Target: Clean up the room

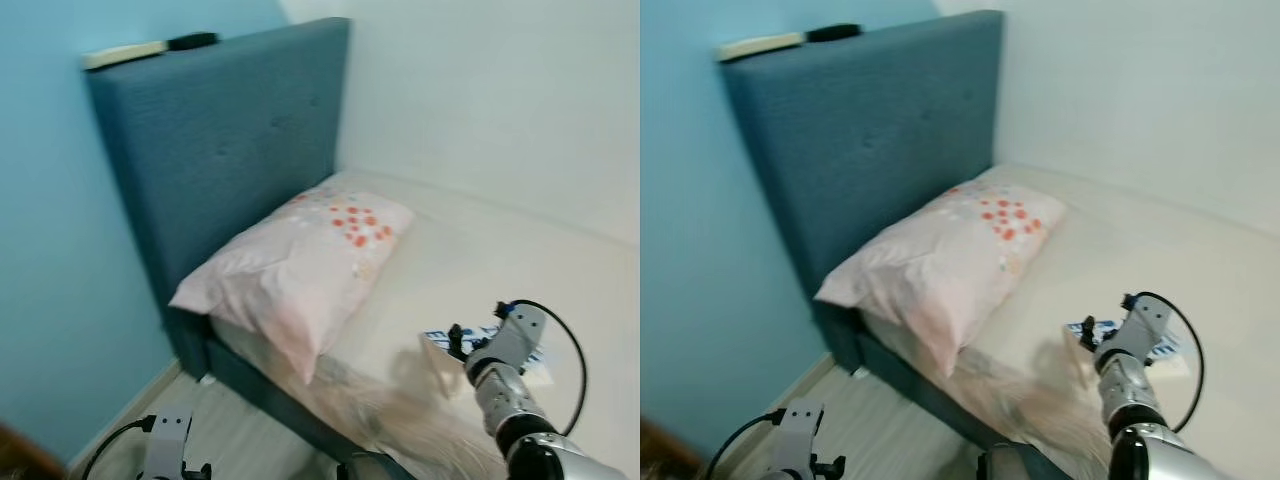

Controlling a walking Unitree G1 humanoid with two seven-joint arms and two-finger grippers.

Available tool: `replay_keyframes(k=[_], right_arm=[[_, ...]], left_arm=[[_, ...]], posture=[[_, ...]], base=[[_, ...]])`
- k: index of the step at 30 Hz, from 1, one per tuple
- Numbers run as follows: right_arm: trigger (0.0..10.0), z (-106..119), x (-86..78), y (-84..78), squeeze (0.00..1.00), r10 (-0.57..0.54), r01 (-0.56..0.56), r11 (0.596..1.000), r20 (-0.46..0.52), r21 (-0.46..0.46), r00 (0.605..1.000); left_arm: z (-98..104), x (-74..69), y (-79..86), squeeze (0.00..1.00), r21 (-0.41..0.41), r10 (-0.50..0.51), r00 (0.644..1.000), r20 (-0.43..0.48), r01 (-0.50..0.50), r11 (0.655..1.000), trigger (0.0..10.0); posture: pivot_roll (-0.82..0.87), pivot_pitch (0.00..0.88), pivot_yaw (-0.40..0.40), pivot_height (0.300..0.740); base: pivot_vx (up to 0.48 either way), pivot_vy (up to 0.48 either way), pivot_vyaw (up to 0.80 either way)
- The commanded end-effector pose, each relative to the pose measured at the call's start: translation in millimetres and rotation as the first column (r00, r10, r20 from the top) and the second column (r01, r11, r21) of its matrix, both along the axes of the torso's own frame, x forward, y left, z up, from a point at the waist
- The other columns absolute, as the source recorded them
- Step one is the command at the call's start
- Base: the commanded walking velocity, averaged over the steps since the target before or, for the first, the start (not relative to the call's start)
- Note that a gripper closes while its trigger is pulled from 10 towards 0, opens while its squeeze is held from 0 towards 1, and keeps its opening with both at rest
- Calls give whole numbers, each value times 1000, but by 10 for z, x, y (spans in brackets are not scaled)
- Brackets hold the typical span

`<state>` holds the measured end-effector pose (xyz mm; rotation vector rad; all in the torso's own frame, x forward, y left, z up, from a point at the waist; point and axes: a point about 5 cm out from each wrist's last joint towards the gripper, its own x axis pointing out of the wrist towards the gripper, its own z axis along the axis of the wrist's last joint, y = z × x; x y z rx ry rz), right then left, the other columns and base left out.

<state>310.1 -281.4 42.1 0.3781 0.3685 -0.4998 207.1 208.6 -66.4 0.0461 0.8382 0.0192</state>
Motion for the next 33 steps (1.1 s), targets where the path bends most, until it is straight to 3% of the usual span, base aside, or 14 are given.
replay_keyframes(k=[1,8,13,22,23,24,26,28,30,31,33], right_arm=[[10000,40,46,28,0,-16,15,1000,23,20,1000],[10000,53,-4,-106,0,-82,80,995,31,51,996],[10000,-53,-122,-174,0,-170,167,976,7,139,985],[10000,-74,-146,-189,0,-180,181,974,-13,136,983],[10000,-76,-187,-263,0,-185,188,976,-41,109,982],[10000,-74,-204,-295,0,-191,195,976,-47,100,980],[10000,-74,-204,-295,0,-191,195,976,-47,100,980],[10000,-67,-224,-338,0,-205,209,973,-45,97,978],[10000,-41,-269,-441,0,-250,252,962,-28,109,968],[10000,-41,-269,-441,0,-250,252,962,-28,109,968],[10000,-13,-312,-538,0,-293,292,948,-7,125,956]], left_arm=[[-39,-84,43,0,9,-2,1000,-25,2,1000,10000],[-66,-164,86,0,20,-9,999,-34,10,1000,10000],[-107,-315,165,0,52,-54,998,-44,56,997,10000],[-106,-385,255,0,71,-63,997,-40,66,995,10000],[-45,-421,442,0,96,-50,999,0,49,994,10000],[-14,-418,506,0,103,-42,999,20,39,994,10000],[-14,-418,506,0,103,-42,999,20,39,994,10000],[25,-381,553,0,111,-35,998,44,30,993,10000],[156,-182,592,0,110,-21,991,132,7,994,10000],[156,-182,592,0,110,-21,991,132,7,994,10000],[309,35,600,0,105,-26,974,225,2,994,10000]], posture=[[-7,0,-52,628],[12,0,-50,628],[36,0,-35,628],[57,0,-26,628],[72,60,-10,618],[72,60,-10,613],[72,60,-10,613],[77,74,-12,608],[84,97,-13,598],[84,97,-13,598],[90,109,-12,588]], base=[[0,0,0],[0,0,0],[0,0,0],[0,0,0],[0,0,0],[0,0,0],[0,0,0],[0,0,0],[0,0,0],[0,0,0],[0,0,0]])
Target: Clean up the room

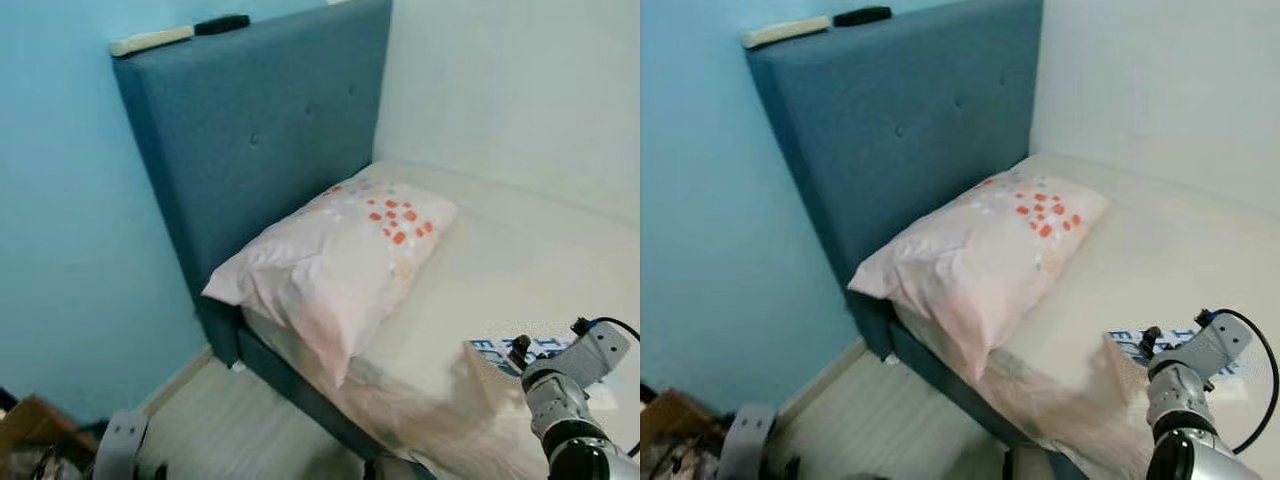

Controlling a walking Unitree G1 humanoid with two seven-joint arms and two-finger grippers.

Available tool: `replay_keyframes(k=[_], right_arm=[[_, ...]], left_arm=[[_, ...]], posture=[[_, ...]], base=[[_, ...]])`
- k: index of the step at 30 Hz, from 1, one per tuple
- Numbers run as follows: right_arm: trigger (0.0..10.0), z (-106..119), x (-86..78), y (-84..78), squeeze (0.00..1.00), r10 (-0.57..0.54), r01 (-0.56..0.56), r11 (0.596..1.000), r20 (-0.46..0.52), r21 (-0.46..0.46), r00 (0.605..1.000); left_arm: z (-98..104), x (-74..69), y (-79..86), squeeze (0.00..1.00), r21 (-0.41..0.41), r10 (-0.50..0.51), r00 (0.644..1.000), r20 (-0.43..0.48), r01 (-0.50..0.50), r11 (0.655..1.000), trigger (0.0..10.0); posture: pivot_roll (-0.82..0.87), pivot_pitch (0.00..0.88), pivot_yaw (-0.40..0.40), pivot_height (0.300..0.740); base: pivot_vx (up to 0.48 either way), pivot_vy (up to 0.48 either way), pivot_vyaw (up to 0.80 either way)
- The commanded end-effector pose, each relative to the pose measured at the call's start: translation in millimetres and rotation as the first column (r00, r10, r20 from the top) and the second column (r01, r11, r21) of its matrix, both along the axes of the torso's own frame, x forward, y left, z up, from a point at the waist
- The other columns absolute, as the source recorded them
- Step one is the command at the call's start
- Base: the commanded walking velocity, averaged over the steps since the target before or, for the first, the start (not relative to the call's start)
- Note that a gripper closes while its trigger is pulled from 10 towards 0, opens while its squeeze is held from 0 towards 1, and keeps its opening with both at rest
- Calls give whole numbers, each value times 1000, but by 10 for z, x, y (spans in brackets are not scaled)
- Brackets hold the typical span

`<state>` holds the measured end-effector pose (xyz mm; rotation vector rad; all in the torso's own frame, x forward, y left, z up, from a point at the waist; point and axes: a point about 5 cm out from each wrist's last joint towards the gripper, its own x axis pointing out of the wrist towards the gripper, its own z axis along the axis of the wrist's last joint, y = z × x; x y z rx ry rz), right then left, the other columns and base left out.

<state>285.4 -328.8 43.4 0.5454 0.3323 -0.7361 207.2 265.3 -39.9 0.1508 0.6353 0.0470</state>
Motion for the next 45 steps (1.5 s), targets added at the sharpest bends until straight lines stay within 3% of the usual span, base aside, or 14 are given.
replay_keyframes(k=[1,4,8,12,16,28,33,45], right_arm=[[10000,-11,-84,-107,0,-53,53,998,5,21,999],[10000,17,-121,-191,0,-93,92,995,24,40,995],[10000,10,-135,-204,0,-106,105,993,17,50,994],[10000,-48,-184,-200,0,-112,114,993,-46,42,993],[10000,-181,-313,-196,0,-133,140,990,-178,25,975],[10000,-258,-406,-206,0,-153,175,983,-275,56,949],[10000,-275,-469,-243,0,-183,215,975,-349,54,919],[10000,-320,-525,-237,0,-170,212,975,-398,62,901]], left_arm=[[112,115,27,0,1,-12,998,67,12,1000,10000],[258,262,-3,0,14,-68,986,149,66,998,10000],[296,277,-7,0,23,-92,981,170,90,996,10000],[313,244,4,0,36,-117,976,182,112,993,10000],[270,137,11,0,40,-132,978,164,127,991,10000],[266,96,-14,0,50,-158,976,149,152,987,10000],[266,80,-15,0,57,-163,976,145,156,986,10000],[224,29,-64,0,60,-178,976,125,172,983,10000]], posture=[[95,121,-7,583],[104,143,1,568],[108,155,2,558],[112,172,5,548],[106,181,6,528],[103,189,9,483],[101,189,7,458],[95,177,-7,424]], base=[[0,0,0],[0,0,0],[0,0,0],[0,0,0],[0,0,0],[0,0,0],[0,0,0],[0,0,0]])
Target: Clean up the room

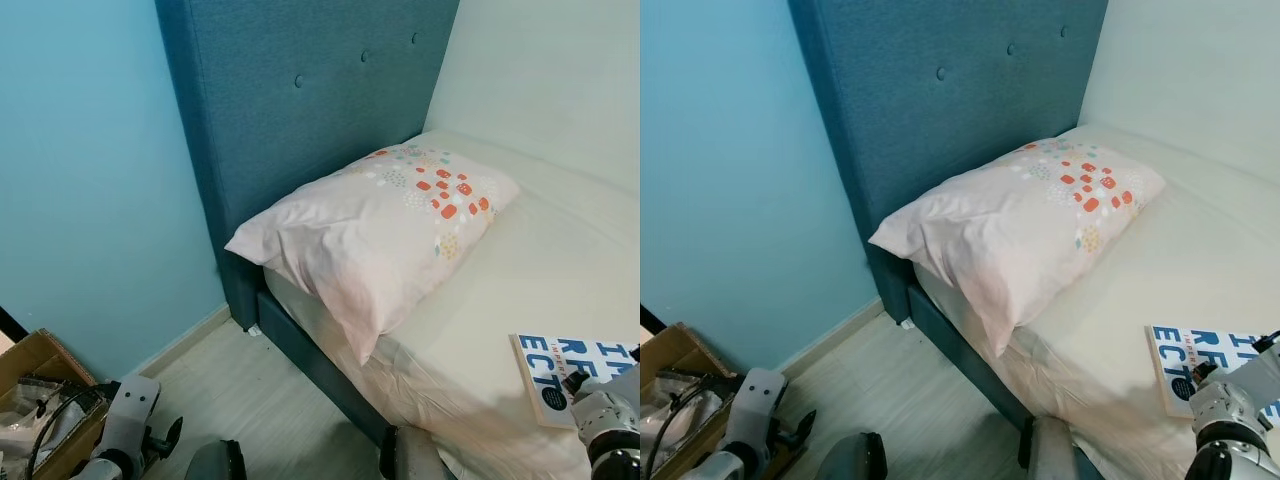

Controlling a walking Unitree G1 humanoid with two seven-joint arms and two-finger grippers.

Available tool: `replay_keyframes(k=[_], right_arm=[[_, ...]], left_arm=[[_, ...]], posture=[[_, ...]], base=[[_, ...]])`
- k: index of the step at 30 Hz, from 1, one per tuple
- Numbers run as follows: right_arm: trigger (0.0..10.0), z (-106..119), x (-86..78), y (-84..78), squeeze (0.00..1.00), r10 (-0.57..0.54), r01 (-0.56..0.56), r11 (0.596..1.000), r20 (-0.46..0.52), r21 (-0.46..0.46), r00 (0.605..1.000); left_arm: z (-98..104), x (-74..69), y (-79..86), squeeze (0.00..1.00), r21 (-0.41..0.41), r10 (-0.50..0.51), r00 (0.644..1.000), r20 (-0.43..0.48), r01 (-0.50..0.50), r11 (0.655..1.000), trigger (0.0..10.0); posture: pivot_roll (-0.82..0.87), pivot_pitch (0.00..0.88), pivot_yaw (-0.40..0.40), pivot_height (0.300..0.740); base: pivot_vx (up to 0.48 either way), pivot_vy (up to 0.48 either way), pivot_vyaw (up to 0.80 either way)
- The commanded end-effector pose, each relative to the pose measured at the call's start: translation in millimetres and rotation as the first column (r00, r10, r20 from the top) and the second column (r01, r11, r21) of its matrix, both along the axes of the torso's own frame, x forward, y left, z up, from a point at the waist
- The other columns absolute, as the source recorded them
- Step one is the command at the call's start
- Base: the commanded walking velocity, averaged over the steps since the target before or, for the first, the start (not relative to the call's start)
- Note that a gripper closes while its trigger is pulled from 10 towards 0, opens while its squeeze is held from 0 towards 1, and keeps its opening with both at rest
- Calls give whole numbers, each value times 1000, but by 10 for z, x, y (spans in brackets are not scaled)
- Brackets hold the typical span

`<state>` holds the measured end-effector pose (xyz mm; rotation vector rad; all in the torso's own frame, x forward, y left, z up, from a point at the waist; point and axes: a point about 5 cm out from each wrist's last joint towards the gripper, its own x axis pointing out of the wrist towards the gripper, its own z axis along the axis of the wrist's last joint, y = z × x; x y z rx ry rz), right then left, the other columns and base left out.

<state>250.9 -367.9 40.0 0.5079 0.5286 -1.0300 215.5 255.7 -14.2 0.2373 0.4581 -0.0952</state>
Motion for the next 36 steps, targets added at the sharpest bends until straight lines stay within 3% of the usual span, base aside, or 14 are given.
replay_keyframes(k=[1,7,15,19,36], right_arm=[[10000,-287,-180,153,0,24,-10,994,-125,105,992],[10000,-350,-118,310,0,139,-124,987,-163,99,977],[10000,-442,-136,436,0,196,-181,979,-189,95,962],[10000,-472,-230,382,0,171,-159,984,-205,74,964],[10000,-464,-368,276,0,41,-38,999,-225,20,974]], left_arm=[[-33,-54,32,0,13,-1,1000,-31,1,1000,10000],[-55,-54,1,0,10,-3,999,-39,4,1000,10000],[-72,-57,-27,0,7,-5,999,-43,6,1000,10000],[-90,-57,-49,0,4,-8,999,-50,9,1000,10000],[-84,-55,-39,0,7,-15,999,-51,15,1000,10000]], posture=[[95,177,-7,424],[75,165,-21,424],[65,156,-28,424],[44,153,-23,424],[51,146,-20,424]], base=[[0,0,0],[0,0,0],[0,0,0],[0,0,0],[0,0,0]])
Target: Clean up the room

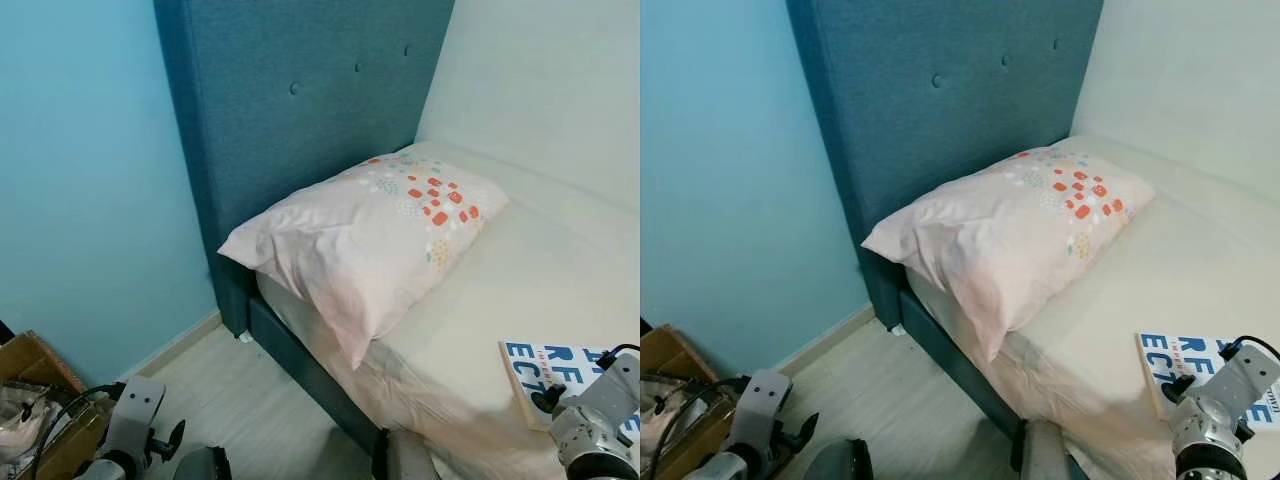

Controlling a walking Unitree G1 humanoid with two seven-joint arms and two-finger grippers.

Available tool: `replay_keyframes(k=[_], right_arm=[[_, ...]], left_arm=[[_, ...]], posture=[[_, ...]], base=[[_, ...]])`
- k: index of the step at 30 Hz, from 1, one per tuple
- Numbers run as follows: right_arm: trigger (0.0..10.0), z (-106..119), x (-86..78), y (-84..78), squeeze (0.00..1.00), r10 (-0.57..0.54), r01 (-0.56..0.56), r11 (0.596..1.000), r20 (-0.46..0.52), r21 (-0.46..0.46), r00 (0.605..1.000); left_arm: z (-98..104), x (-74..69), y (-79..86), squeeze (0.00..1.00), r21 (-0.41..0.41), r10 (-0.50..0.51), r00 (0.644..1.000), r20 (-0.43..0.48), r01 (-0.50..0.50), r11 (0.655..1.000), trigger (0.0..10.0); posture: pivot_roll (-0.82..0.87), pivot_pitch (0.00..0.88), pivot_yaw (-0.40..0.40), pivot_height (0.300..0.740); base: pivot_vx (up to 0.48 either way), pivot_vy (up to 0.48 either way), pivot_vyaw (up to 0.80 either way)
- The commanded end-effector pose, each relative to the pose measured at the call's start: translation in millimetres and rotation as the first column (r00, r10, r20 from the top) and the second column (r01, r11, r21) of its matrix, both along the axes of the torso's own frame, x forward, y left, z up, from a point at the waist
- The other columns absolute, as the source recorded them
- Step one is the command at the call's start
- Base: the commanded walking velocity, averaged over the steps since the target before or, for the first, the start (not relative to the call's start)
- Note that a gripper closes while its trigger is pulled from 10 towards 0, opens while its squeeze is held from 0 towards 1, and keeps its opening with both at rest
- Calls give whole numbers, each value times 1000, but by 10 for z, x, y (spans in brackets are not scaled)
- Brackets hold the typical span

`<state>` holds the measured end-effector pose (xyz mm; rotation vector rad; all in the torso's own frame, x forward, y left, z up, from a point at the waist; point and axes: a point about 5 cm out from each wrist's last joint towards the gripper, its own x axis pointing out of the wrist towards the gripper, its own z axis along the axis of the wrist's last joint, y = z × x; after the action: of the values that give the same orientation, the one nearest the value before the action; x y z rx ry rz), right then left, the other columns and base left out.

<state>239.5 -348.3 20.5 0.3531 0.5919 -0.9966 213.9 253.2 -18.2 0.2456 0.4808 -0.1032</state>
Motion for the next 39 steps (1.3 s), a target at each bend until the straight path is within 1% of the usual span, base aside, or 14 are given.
replay_keyframes(k=[1,7,10,15,17,19,21,24,26,29,34,36,37,39], right_arm=[[10000,-250,-255,68,0,-58,68,994,-124,82,991],[10000,-172,-225,58,0,-14,21,998,-129,55,992],[10000,-151,-222,114,0,38,-33,999,-154,40,987],[10000,-160,-261,185,0,60,-55,998,-173,36,983],[10000,-171,-292,222,0,66,-60,998,-180,36,981],[10000,-192,-374,322,0,72,-64,997,-193,46,978],[10000,-184,-445,355,0,79,-73,997,-212,39,974],[10000,-174,-462,360,0,81,-75,997,-217,36,973],[10000,-132,-541,304,0,76,-76,997,-237,10,968],[10000,-108,-576,296,0,77,-78,997,-239,3,968],[10000,-109,-617,325,0,75,-75,997,-222,8,972],[10000,-132,-622,367,0,65,-61,998,-205,26,977],[10000,-164,-612,460,0,30,-19,998,-159,66,987],[10000,-186,-606,500,0,16,-4,997,-145,81,989]], left_arm=[[-49,-41,-17,0,-1,-8,1000,-29,8,1000,10000],[-62,-35,-45,0,-5,-13,999,-33,13,1000,10000],[-70,-32,-64,0,-8,-17,999,-34,17,1000,10000],[-76,-28,-80,0,-11,-20,999,-36,20,1000,10000],[-77,-25,-87,0,-12,-21,999,-36,21,1000,10000],[-77,-17,-93,0,-13,-22,999,-35,22,1000,10000],[-77,-17,-89,0,-13,-22,999,-36,22,1000,10000],[-77,-17,-89,0,-13,-22,999,-36,22,1000,10000],[-80,-23,-83,0,-12,-24,999,-38,23,1000,10000],[-82,-22,-82,0,-12,-25,999,-40,24,1000,10000],[-83,-15,-87,0,-12,-27,999,-41,26,1000,10000],[-83,-10,-92,0,-13,-29,999,-41,29,1000,10000],[-82,-4,-95,0,-13,-31,999,-40,31,999,10000],[-81,-2,-94,0,-12,-31,999,-40,31,999,10000]], posture=[[43,142,-21,424],[33,140,-23,424],[33,140,-23,424],[24,136,-26,424],[24,136,-26,424],[19,134,-28,424],[17,134,-27,424],[17,134,-27,424],[12,134,-26,424],[9,131,-25,424],[5,130,-24,424],[4,127,-21,424],[4,127,-21,424],[4,127,-21,424]], base=[[0,0,0],[0,0,0],[0,0,0],[0,0,0],[0,0,0],[0,0,0],[0,0,0],[0,0,0],[0,0,0],[0,0,0],[0,0,0],[0,0,0],[0,0,0],[0,0,0]])
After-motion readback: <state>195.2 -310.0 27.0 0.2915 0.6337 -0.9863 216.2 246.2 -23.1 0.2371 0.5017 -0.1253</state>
